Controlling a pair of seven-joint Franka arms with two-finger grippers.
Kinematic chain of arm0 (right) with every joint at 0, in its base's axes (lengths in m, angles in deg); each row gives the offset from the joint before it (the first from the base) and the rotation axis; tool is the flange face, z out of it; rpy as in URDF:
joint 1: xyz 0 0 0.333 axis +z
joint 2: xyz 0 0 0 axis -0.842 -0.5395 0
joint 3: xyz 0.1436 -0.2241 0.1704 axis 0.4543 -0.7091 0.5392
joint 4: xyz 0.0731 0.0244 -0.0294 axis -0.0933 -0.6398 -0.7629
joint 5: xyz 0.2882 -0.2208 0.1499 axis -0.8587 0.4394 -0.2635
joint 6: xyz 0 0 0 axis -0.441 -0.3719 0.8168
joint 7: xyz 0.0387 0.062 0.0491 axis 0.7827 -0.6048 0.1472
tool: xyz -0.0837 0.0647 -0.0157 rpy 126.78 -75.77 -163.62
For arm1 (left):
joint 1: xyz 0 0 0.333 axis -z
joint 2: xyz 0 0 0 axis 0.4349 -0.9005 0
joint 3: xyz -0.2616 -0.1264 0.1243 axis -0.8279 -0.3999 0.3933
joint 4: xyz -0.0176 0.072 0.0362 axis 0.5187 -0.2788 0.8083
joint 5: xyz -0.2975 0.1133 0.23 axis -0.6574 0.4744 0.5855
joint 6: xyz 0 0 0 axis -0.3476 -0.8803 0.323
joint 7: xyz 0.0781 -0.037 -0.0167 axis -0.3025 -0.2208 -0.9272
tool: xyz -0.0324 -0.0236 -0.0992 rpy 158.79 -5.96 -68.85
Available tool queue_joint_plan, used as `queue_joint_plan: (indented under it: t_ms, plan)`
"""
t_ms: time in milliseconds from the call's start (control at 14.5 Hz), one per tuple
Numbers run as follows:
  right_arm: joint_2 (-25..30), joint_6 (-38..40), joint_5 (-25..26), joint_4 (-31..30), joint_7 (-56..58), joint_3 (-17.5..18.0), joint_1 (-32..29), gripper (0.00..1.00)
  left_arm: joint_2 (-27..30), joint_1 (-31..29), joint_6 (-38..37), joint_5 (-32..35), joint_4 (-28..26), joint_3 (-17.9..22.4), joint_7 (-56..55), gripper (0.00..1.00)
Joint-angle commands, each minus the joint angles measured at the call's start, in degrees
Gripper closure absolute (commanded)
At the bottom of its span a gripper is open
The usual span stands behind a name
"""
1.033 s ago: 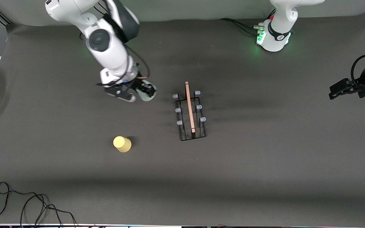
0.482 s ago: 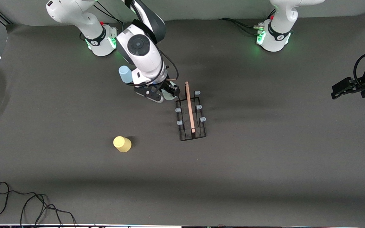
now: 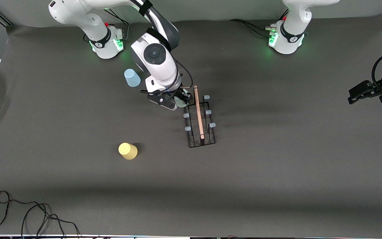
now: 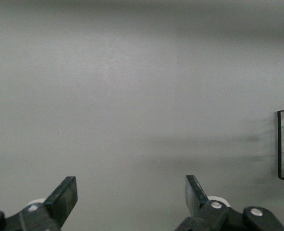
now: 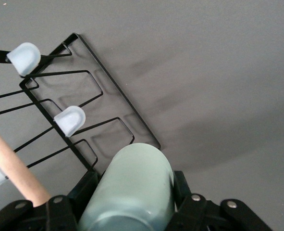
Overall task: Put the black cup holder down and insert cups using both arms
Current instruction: 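Carry the green cup onto a holder peg and release it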
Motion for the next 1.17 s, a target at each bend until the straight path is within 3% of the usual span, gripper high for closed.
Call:
queue_joint_plan:
  t_ms: [0, 69, 138, 275, 413, 757, 1102]
  plan:
    - [-2.4, -1.6, 1.1, 1.5, -2.3, -0.7, 1.0, 0.60, 0.1, 0.1, -0.3, 0.8, 0.6, 0.0, 0.7, 0.00]
    - [-2.6, -2.1, 1.1, 1.6, -2.2, -0.7, 1.0, 0.51, 0.1, 0.1, -0.4, 0.8, 0.6, 0.0, 0.6, 0.00]
    - [-2.6, -2.3, 1.1, 1.6, -2.3, -0.7, 0.9, 0.28, 0.1, 0.1, -0.7, 0.8, 0.6, 0.0, 0.6, 0.00]
    - [-2.6, -2.2, 1.1, 1.6, -2.3, -0.7, 0.9, 0.11, 0.1, 0.1, -0.7, 0.7, 0.6, 0.0, 0.6, 0.00]
    - [-2.4, -2.2, 1.1, 1.6, -2.3, -0.7, 0.7, 0.01, 0.0, 0.3, -0.3, 0.8, 0.6, -0.1, 0.6, 0.00]
    - [1.1, -0.9, 1.0, 2.0, -0.5, -1.9, -0.4, 0.00, -0.1, 0.4, 0.1, 0.8, 0.6, -0.1, 0.6, 0.00]
    - [2.1, 7.5, 0.3, 6.3, 16.9, -10.6, -0.7, 0.00, -0.3, 0.4, -0.3, 0.9, 0.5, -0.1, 0.6, 0.00]
